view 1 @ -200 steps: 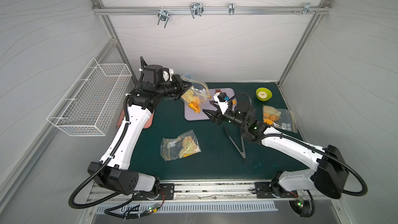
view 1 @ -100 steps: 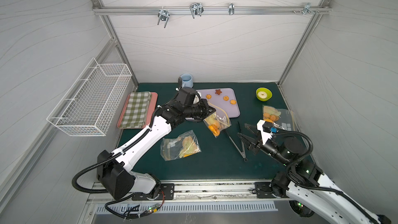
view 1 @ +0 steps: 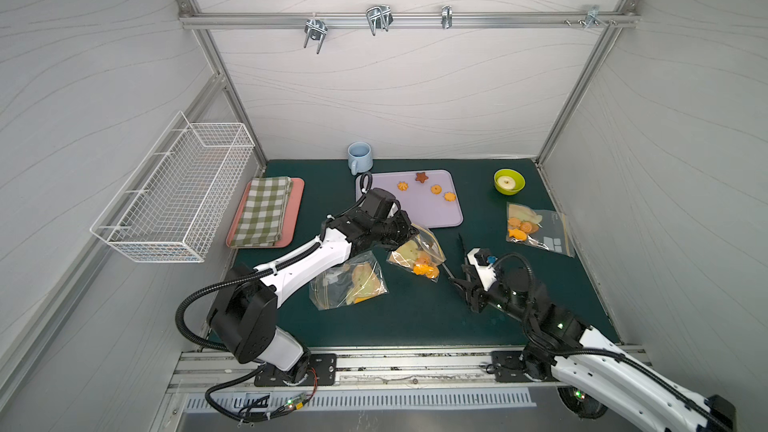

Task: Put the cookies into a resealable bag to prevent moisture
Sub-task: Place the ziploc bag at the center of the board, then close the ziploc bag at the center of the board.

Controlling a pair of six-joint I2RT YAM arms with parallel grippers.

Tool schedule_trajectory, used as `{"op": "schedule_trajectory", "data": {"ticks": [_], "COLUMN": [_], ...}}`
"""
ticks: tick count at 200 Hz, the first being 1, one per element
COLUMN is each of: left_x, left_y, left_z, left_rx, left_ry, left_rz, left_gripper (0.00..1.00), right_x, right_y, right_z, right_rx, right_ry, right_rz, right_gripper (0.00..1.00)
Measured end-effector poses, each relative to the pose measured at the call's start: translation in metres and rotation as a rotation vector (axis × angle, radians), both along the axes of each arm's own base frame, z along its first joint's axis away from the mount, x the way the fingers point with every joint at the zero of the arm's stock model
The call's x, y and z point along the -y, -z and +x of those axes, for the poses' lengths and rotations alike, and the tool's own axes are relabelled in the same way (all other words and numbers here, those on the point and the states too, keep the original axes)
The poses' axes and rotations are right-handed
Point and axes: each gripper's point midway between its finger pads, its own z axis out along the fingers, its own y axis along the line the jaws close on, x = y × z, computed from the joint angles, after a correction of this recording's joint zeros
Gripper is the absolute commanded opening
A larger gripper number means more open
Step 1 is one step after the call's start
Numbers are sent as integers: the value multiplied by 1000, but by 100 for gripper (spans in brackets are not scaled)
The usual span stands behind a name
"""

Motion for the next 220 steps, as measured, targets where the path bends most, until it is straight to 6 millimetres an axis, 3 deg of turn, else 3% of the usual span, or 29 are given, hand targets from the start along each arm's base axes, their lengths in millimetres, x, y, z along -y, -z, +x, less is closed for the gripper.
{"op": "schedule_trajectory", "data": {"ticks": [33,85,104,141,153,174,187,199,220], "left_x": [1,0,0,-1,-2,-1,-3,-6,-30], "left_y": [-1,0,0,-1,-2,-8,-17,-27,-53], "left_z": [1,2,3,5,6,7,11,12,16], "left_rx": [0,-5,-4,3,10,48,93,145,274], "left_ry": [4,2,1,0,2,30,52,77,99], "left_rz": [-3,-5,-6,-7,-5,6,22,45,84], "left_gripper": [0,0,0,0,14,53,70,81,89], "right_x": [-12,-37,-45,-51,-52,-52,-50,-49,-45], "right_y": [21,6,0,-13,-16,-17,-18,-21,-26], "right_z": [13,38,44,50,51,51,52,53,58], "right_rx": [2,82,99,134,138,138,134,126,113], "right_ry": [-9,-22,-25,-30,-29,-29,-25,-27,-24], "right_rz": [-55,-61,-53,-40,-37,-37,-39,-40,-32], "right_gripper": [53,38,28,0,0,0,0,0,0]}}
